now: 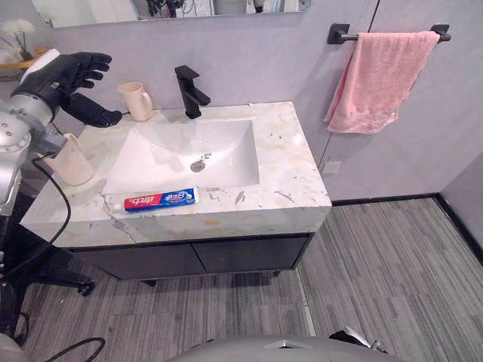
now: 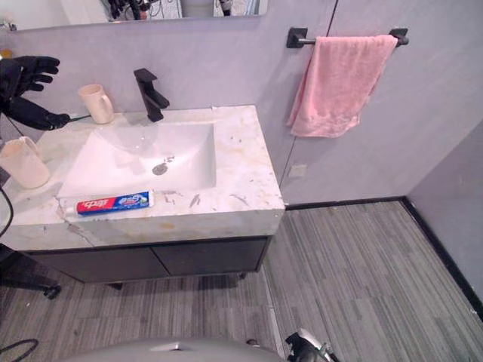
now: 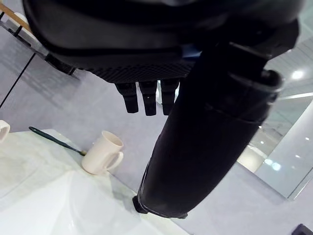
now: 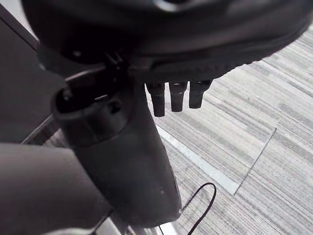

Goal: Organize the bathroom.

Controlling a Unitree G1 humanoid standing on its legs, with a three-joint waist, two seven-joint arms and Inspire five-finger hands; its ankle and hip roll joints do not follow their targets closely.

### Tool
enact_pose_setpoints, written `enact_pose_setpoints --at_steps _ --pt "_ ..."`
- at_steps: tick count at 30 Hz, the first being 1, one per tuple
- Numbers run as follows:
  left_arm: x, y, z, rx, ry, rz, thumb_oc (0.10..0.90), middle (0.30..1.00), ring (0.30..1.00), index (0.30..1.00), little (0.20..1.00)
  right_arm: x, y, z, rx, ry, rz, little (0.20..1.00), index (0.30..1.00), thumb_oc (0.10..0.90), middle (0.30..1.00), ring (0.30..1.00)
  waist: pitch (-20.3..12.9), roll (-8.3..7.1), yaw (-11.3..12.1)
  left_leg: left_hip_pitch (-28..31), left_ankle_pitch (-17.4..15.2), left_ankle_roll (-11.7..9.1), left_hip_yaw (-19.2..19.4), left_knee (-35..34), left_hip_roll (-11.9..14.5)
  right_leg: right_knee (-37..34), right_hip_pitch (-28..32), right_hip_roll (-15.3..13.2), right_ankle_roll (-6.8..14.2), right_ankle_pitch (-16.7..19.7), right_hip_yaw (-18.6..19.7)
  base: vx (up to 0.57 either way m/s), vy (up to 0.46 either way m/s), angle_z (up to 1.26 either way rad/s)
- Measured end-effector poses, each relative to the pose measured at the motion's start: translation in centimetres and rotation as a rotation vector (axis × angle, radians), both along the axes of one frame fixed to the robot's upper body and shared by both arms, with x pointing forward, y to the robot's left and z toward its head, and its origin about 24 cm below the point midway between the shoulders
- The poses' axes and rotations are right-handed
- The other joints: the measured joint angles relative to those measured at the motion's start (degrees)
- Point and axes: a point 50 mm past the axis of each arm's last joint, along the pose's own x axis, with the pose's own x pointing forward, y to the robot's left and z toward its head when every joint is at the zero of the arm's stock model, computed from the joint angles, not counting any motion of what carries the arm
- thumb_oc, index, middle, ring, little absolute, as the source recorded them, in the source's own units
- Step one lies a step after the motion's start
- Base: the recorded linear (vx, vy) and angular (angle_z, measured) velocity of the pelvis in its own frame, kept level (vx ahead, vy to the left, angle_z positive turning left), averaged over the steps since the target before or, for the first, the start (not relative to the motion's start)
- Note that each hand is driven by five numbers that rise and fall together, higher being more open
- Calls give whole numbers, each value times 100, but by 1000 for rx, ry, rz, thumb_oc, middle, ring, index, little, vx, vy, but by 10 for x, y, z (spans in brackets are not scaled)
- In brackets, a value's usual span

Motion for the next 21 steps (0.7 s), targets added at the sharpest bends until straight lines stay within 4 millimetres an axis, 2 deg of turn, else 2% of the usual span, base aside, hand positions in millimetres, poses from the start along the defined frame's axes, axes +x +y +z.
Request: enact_pose_setpoints --at_steps 4,5,6,7,8,9,10,13,14,15,16,17,19,20,21 --pt "2 -4 -1 -21 5 -16 800 900 900 900 900 -2 -2 0 -8 7 -12 900 900 800 900 900 -11 11 -26 -107 53 -60 -92 -6 49 26 -24 28 -77 -13 -187 -153 -34 22" --pt "3 -6 -2 -16 13 -22 800 900 900 900 900 -3 -4 0 -16 10 -14 900 900 800 900 900 -7 20 -17 -133 88 -128 -84 15 75 88 -41 64 -147 -48 -254 -189 -15 28" --pt "5 -9 0 -10 10 -33 800 900 900 900 900 -4 -4 -1 -18 14 -18 900 900 800 900 900 11 23 -4 -255 257 -389 -51 23 48 279 -181 79 -289 -179 -347 -162 39 48" --pt "6 -12 6 -9 -10 -45 800 900 900 900 900 -2 0 -2 -9 11 -23 900 900 800 900 900 3 -142 -59 -460 530 -842 -36 14 -15 424 -376 -31 -393 -298 -392 -116 115 73" --pt "9 -18 16 1 -39 -61 800 900 900 900 900 -1 3 -2 -3 5 -23 900 900 800 900 900 65 -416 -160 -660 721 -713 266 151 -76 327 -429 -274 -351 -168 -587 -111 165 72" --pt "10 -20 19 12 -46 -65 800 900 900 900 900 2 2 -2 -8 1 -21 900 900 800 900 900 137 -498 -178 -799 406 -268 887 604 14 255 -390 -322 -332 -74 -680 -105 171 77" --pt "13 -25 11 26 -16 -76 800 900 900 900 900 8 -11 2 -57 -16 -38 900 900 800 900 900 199 -358 -305 -563 42 -81 1618 890 276 227 -265 -294 -296 -58 -858 -104 147 58" --pt "16 -38 4 28 -4 -133 800 900 900 900 900 12 -29 8 -111 -52 -97 900 900 800 900 900 354 -14 -397 -33 -53 -107 1407 625 154 424 -259 -371 -131 -101 -887 -54 63 32" --pt "22 -46 3 5 -20 -169 800 900 900 900 900 11 -40 11 -144 -60 -105 900 900 800 900 900 397 260 -554 -92 -190 22 1052 441 166 907 -436 -385 84 -243 -771 -27 -10 90" --pt "28 -55 2 -20 -30 -205 800 900 900 900 900 10 -44 13 -157 -64 -114 900 900 800 900 900 453 328 -719 -132 -225 133 739 292 32 1615 -685 -520 247 -480 136 -7 -40 135" --pt "32 -63 1 -15 -30 -238 800 900 900 900 900 2 -41 10 -147 -43 -129 900 900 800 900 900 454 380 -842 -77 -49 265 482 114 -56 2008 -971 -570 314 -623 945 2 -66 122" --pt "33 -65 3 1 -26 -254 800 900 900 900 900 -5 -32 6 -117 -26 -154 900 900 800 900 900 462 347 -845 -69 34 266 386 6 -120 1950 -1030 -621 412 -926 1336 44 -92 73" --pt "31 -55 9 25 -33 -220 800 900 900 900 900 -14 -6 -2 -40 -2 -177 900 900 800 900 900 380 71 -751 -75 40 182 405 -8 -255 1136 -964 -744 532 -789 1377 37 -92 26" --pt "31 -50 7 26 -27 -195 800 900 900 900 900 -18 4 -4 -13 5 -171 900 900 800 900 900 336 -17 -797 -48 36 131 361 -7 -276 902 -833 -738 528 -377 1377 6 -66 20" --pt "31 -49 5 29 -22 -183 800 900 900 900 900 -22 7 -5 3 15 -162 900 900 800 900 900 314 7 -669 29 -12 41 375 -6 -174 558 -618 -645 531 -154 1303 -1 -44 13"
